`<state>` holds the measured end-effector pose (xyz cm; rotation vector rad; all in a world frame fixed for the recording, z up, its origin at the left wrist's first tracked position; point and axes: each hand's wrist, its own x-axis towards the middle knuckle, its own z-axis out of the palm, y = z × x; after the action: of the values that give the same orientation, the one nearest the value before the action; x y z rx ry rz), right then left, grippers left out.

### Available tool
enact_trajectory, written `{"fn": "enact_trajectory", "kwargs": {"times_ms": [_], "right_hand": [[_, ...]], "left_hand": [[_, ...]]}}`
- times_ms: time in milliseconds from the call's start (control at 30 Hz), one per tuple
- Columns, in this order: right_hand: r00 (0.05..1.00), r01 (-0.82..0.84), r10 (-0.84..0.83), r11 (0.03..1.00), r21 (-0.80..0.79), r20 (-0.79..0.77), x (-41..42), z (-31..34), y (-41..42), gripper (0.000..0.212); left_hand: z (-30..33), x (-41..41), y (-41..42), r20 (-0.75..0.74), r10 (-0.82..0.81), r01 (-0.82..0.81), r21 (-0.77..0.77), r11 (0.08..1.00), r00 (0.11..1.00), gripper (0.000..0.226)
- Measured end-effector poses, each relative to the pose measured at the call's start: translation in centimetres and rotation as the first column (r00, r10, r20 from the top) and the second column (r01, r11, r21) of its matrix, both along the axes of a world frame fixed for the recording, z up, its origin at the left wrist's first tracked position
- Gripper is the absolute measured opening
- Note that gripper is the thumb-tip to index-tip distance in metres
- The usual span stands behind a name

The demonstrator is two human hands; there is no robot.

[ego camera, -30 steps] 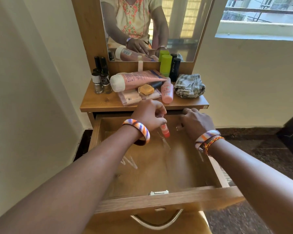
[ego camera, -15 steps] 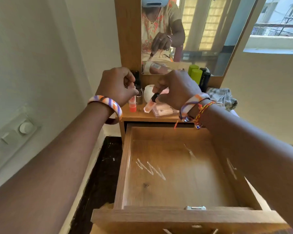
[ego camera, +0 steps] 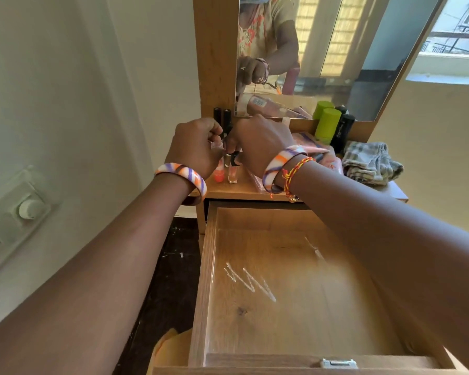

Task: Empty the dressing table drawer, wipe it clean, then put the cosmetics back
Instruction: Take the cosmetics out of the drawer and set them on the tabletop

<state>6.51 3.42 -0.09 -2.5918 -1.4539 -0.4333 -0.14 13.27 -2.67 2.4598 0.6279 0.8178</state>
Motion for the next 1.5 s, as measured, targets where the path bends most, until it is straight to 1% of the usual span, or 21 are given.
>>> {"fn": "enact_trajectory", "kwargs": {"times_ms": [133, 267, 433, 567, 633, 700, 767, 800, 900, 967, 1033, 1100, 1167, 1267, 1300, 1333, 1367, 1400, 1467, 1500], "right_hand": [[1.0, -0.008, 0.008, 1.0, -0.003, -0.003, 0.3, -0.1, 0.2, 0.025], [1.0, -0.01, 0.01, 1.0, -0.01, -0.01, 0.4, -0.3, 0.3, 0.028], [1.0, 0.001, -0.001, 1.0, 0.003, -0.018, 0.4, -0.3, -0.1, 0.032], [0.999, 0.008, -0.006, 0.997, 0.072, -0.035, 0.2, 0.1, -1.2, 0.036], [0.999, -0.001, 0.006, 0.994, 0.11, -0.045, 0.2, 0.4, -2.0, 0.036], [0.999, -0.003, 0.011, 0.987, 0.159, -0.047, 0.2, 0.6, -3.1, 0.036], [0.999, 0.03, -0.02, 0.974, 0.226, -0.048, 0.2, 0.8, -4.6, 0.033], [0.998, 0.053, -0.04, 0.964, 0.262, -0.054, 0.2, 0.8, -5.5, 0.028], [0.993, 0.118, -0.101, 0.941, 0.316, -0.068, 0.9, 0.8, -8.1, 0.02], [0.979, 0.201, -0.182, 0.936, 0.29, -0.092, 1.9, 0.7, -9.9, 0.022], [0.948, 0.317, -0.302, 0.917, 0.242, -0.098, 3.4, 0.3, -11.6, 0.031], [0.907, 0.42, -0.403, 0.885, 0.198, -0.124, 5.3, -0.4, -13.3, 0.034], [0.884, 0.461, -0.442, 0.878, 0.13, -0.153, 7.4, -1.4, -14.9, 0.032], [0.85, 0.464, -0.463, 0.884, -0.062, -0.25, 10.0, -3.2, -16.9, 0.057], [0.83, 0.466, -0.479, 0.877, -0.115, -0.285, 10.7, -3.9, -17.4, 0.062], [0.819, 0.466, -0.49, 0.872, -0.152, -0.3, 11.2, -4.6, -17.8, 0.062], [0.819, 0.456, -0.482, 0.876, -0.156, -0.311, 11.6, -5.4, -18.1, 0.059], [0.826, 0.442, -0.453, 0.89, -0.114, -0.335, 11.9, -6.1, -18.3, 0.055], [0.837, 0.426, -0.367, 0.902, 0.063, -0.406, 11.7, -6.7, -18.7, 0.043], [0.844, 0.431, -0.347, 0.893, 0.132, -0.409, 11.6, -6.7, -18.9, 0.038]], "left_hand": [[0.0, -0.1, 0.0, -0.008, 0.009, -0.009, 0.007, 1.0, 1.0, 0.028], [-0.1, -0.2, -0.2, -0.082, -0.012, 0.014, 0.023, 1.0, 0.997, 0.03], [-0.1, -0.4, -0.7, -0.135, -0.032, 0.035, 0.027, 0.999, 0.99, 0.041], [0.6, -0.8, -1.3, -0.143, -0.008, 0.02, 0.082, 0.996, 0.99, 0.051], [1.1, -1.2, -2.0, -0.098, 0.019, -0.004, 0.155, 0.988, 0.995, 0.052], [1.5, -1.4, -3.2, 0.014, 0.019, -0.022, 0.237, 0.971, 1.0, 0.048], [1.9, -1.1, -4.7, 0.096, -0.022, -0.006, 0.282, 0.959, 0.995, 0.045], [1.9, -0.7, -5.5, 0.098, -0.061, 0.03, 0.288, 0.957, 0.993, 0.045], [1.7, 1.3, -8.1, 0.0, -0.231, 0.224, 0.247, 0.943, 0.973, 0.049], [1.4, 3.1, -9.7, -0.085, -0.314, 0.325, 0.202, 0.924, 0.946, 0.05], [1.1, 4.9, -11.3, -0.173, -0.361, 0.389, 0.173, 0.905, 0.916, 0.05], [0.9, 6.4, -12.8, -0.246, -0.386, 0.428, 0.146, 0.892, 0.889, 0.051], [0.6, 7.7, -13.8, -0.296, -0.382, 0.436, 0.147, 0.888, 0.876, 0.052], [0.2, 9.0, -14.8, -0.338, -0.358, 0.435, 0.188, 0.881, 0.871, 0.063], [0.0, 9.3, -14.9, -0.345, -0.354, 0.434, 0.192, 0.88, 0.869, 0.064], [-0.1, 9.5, -15.1, -0.344, -0.352, 0.433, 0.193, 0.881, 0.87, 0.064], [-0.3, 9.6, -15.2, -0.338, -0.351, 0.429, 0.192, 0.882, 0.873, 0.063], [-0.3, 9.7, -15.3, -0.33, -0.349, 0.425, 0.194, 0.884, 0.877, 0.062], [-0.5, 9.5, -15.6, -0.323, -0.346, 0.42, 0.196, 0.886, 0.881, 0.058], [-0.6, 9.3, -15.8, -0.32, -0.347, 0.42, 0.197, 0.886, 0.882, 0.057]]}}
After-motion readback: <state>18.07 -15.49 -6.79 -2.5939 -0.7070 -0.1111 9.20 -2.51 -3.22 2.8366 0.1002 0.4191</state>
